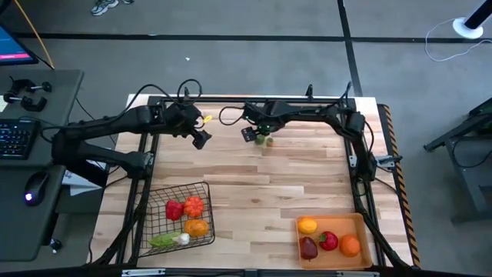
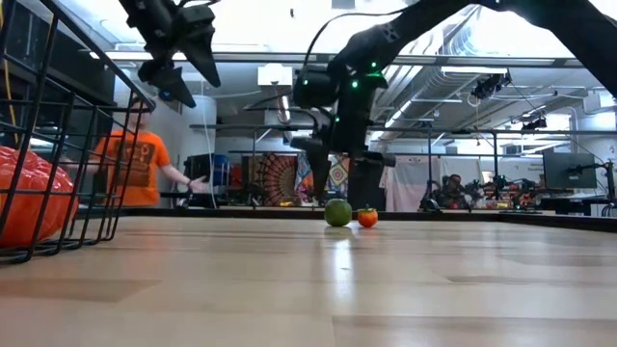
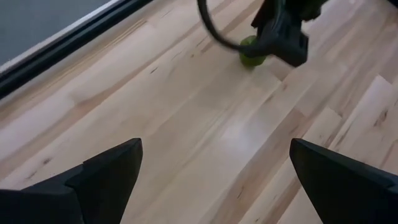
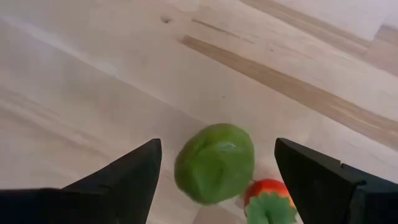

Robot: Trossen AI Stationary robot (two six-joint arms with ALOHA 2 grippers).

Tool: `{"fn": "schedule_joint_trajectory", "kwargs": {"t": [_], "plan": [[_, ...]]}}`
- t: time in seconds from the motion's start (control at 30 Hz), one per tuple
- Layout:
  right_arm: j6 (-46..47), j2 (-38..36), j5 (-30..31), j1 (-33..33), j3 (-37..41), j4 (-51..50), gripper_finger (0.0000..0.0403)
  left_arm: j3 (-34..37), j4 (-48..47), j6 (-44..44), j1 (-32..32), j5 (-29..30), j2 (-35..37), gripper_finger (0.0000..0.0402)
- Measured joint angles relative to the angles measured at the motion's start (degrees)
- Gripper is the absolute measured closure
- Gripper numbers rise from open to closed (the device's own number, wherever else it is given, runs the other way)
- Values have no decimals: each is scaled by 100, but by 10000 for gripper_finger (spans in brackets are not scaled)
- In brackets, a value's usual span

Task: Sort produce into baskets
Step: Put the green lime into the orange bin

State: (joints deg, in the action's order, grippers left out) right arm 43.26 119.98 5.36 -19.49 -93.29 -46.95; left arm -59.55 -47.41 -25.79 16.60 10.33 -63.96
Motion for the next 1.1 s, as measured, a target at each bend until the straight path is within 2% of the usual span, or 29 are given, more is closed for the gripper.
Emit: {"fn": "schedule_joint_trajectory", "kwargs": {"t": [0.5,0.77,0.87,1.1], "plan": [[-474,449,212,267,2,6,96,0,146,-1085,-11,5,-101,7],[-703,494,505,267,2,241,99,0,144,-1261,-47,7,-101,7],[-775,494,417,261,2,196,116,0,144,-1263,-60,6,-101,7],[-1213,358,128,267,2,-10,205,0,139,-1160,-94,24,-101,7]]}}
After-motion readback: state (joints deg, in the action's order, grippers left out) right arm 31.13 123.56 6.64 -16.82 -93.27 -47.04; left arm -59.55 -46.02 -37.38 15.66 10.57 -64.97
